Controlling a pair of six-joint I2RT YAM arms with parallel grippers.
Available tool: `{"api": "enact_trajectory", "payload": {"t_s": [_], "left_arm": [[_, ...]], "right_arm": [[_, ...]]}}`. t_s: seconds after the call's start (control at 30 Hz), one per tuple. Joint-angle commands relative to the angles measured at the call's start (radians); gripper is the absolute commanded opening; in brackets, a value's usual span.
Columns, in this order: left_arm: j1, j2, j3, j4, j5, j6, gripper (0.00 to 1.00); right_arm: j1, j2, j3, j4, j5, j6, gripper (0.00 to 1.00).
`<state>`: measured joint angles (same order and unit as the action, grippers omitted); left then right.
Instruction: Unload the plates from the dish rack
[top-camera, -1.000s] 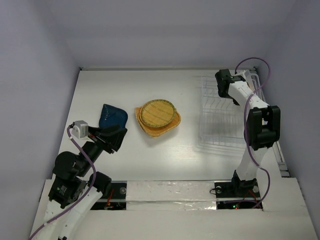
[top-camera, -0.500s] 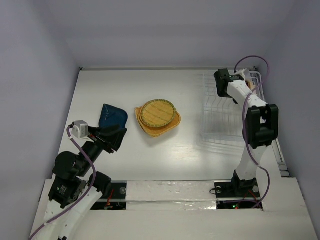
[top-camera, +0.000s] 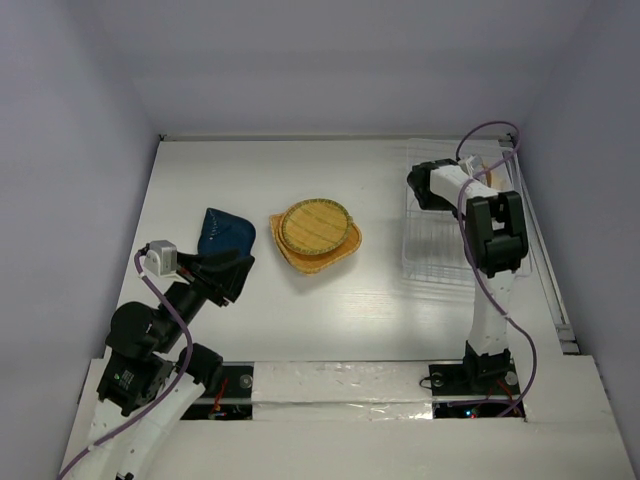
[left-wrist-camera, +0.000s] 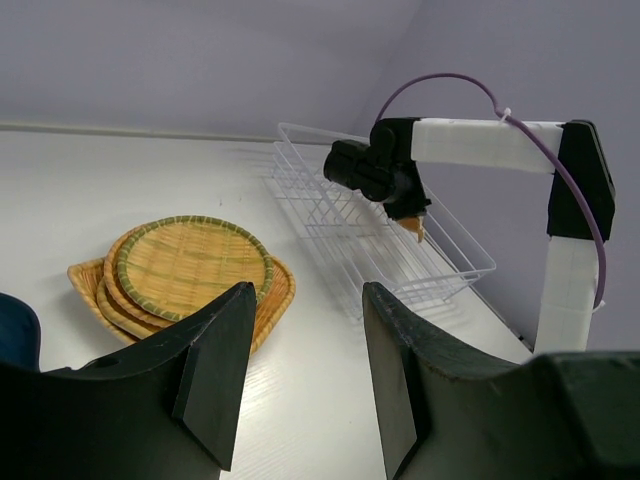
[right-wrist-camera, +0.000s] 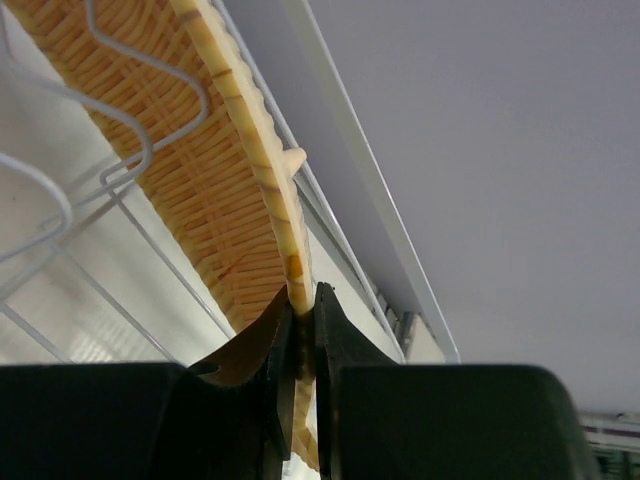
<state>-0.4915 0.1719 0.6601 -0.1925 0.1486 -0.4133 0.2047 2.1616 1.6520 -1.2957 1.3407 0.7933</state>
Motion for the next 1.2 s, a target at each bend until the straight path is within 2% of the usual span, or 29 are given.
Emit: {"api": "enact_trajectory", "payload": {"t_s": [0.0, 0.3, 0.4, 0.6, 0.63, 0.73, 0.93, 0.97, 1.03, 1.07, 1.17], "left_arm": [[-0.007, 0.009, 0.001, 0.033, 0.003, -0.004, 0.44], [-0.007, 0.018, -0.001, 0.034, 0.003, -0.004, 0.44], [-0.007, 0.018, -0.001, 0.034, 0.003, -0.004, 0.44], [-0.007, 0.018, -0.001, 0.030, 0.000, -0.004, 0.44], [-0.007, 0.018, -0.001, 0.030, 0.000, -0.005, 0.44], [-0.007, 0.018, -0.001, 0.030, -0.001, -0.004, 0.44], [-0.007, 0.023, -0.001, 0.031, -0.001, -0.005, 0.44], [-0.007, 0.028, -0.001, 0.030, -0.004, -0.005, 0.44], [-0.007, 0.032, -0.001, 0.030, -0.007, -0.005, 0.44], [-0.007, 0.035, -0.001, 0.030, -0.007, -0.005, 0.44], [-0.007, 0.047, -0.001, 0.027, -0.015, -0.007, 0.44]], "right_arm": [[0.009, -0.078, 0.012, -0.093, 0.112, 0.220, 0.00], [0.009, -0.198, 0.054, -0.093, 0.110, 0.238, 0.00], [0.009, -0.235, 0.068, -0.062, 0.094, 0.192, 0.00], [0.009, -0.364, -0.018, 0.318, -0.072, -0.148, 0.00], [0.009, -0.417, -0.046, 0.413, -0.148, -0.179, 0.00], [0.009, -0.497, -0.070, 0.534, -0.263, -0.265, 0.00], [0.019, -0.713, -0.126, 0.686, -0.625, -0.325, 0.00], [0.028, -0.741, -0.141, 0.713, -0.744, -0.335, 0.00], [0.039, -0.812, -0.199, 0.780, -0.887, -0.344, 0.00], [0.053, -0.825, -0.214, 0.794, -1.031, -0.345, 0.00], [0.084, -0.862, -0.291, 0.861, -1.232, -0.319, 0.00]]}}
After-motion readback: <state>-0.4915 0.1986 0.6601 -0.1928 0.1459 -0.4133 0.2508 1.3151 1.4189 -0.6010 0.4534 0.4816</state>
